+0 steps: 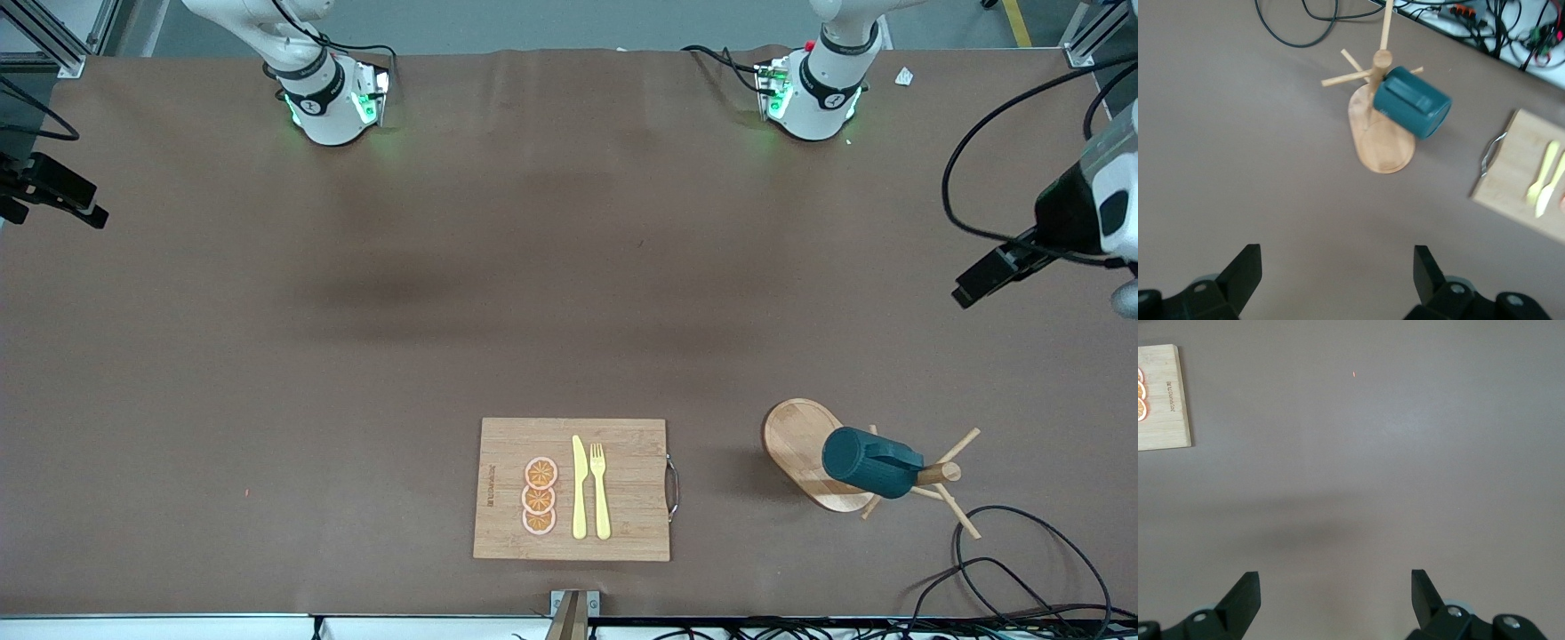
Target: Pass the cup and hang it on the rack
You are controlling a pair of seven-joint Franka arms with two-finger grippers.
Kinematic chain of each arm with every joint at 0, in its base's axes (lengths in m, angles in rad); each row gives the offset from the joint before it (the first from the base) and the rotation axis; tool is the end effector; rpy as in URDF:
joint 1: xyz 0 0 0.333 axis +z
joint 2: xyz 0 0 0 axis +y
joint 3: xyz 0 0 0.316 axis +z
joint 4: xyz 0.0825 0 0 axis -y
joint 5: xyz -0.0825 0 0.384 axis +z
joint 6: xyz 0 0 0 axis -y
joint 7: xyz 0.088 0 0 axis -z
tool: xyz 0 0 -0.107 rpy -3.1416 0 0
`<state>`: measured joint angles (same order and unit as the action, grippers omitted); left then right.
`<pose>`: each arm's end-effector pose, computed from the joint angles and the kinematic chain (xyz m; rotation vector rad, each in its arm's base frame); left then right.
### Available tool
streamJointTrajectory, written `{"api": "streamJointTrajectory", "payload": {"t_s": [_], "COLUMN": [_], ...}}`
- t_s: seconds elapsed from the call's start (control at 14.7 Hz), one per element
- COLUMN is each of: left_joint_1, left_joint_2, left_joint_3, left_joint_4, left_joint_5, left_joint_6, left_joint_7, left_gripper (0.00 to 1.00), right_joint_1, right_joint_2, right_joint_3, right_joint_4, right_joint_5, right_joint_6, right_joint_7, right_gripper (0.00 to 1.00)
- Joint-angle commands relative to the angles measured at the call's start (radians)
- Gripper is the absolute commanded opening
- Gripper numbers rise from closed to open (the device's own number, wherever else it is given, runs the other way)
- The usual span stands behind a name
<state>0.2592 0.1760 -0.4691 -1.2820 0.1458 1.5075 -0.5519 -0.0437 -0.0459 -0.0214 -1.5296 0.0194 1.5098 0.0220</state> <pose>0.5921 -0.0788 0.6624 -3.0507 -0.5632 -0.1350 0.5330 -0.0329 0.6634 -3.1187 0.1336 -0.0414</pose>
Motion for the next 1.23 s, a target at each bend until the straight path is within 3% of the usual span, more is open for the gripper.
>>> {"api": "streamJointTrajectory", "payload": {"t_s": [0.0, 0.14, 0.27, 0.61, 1.16], "left_joint_1": [-0.124, -0.170, -0.170, -0.176, -0.178], "left_joint_2": [-0.075, -0.107, -0.148, -0.240, -0.267], "left_joint_3": [0.195, 0.303, 0.339, 0.340, 0.313], "left_joint_4": [-0.049, -0.075, -0.129, -0.267, -0.318], "left_joint_5": [-0.017, -0.078, -0.132, -0.150, -0.150], "left_joint_6": [-0.049, -0.058, -0.058, -0.037, -0.036], "left_joint_7": [0.185, 0.256, 0.305, 0.317, 0.401], "left_gripper": [1.00, 1.00, 1.00, 1.00, 1.00], "right_joint_1": [-0.005, -0.005, -0.005, -0.007, -0.007], "right_joint_2": [-0.002, -0.002, -0.002, -0.002, -0.002], "right_joint_3": [0.006, 0.006, 0.006, 0.006, 0.006], "right_joint_4": [0.006, 0.006, 0.006, 0.006, 0.006], "right_joint_5": [-0.003, -0.003, -0.003, -0.001, -0.003], "right_joint_6": [-0.010, -0.010, -0.010, -0.010, -0.008], "right_joint_7": [0.006, 0.006, 0.006, 0.006, 0.006], "right_gripper": [1.00, 1.00, 1.00, 1.00, 1.00]}}
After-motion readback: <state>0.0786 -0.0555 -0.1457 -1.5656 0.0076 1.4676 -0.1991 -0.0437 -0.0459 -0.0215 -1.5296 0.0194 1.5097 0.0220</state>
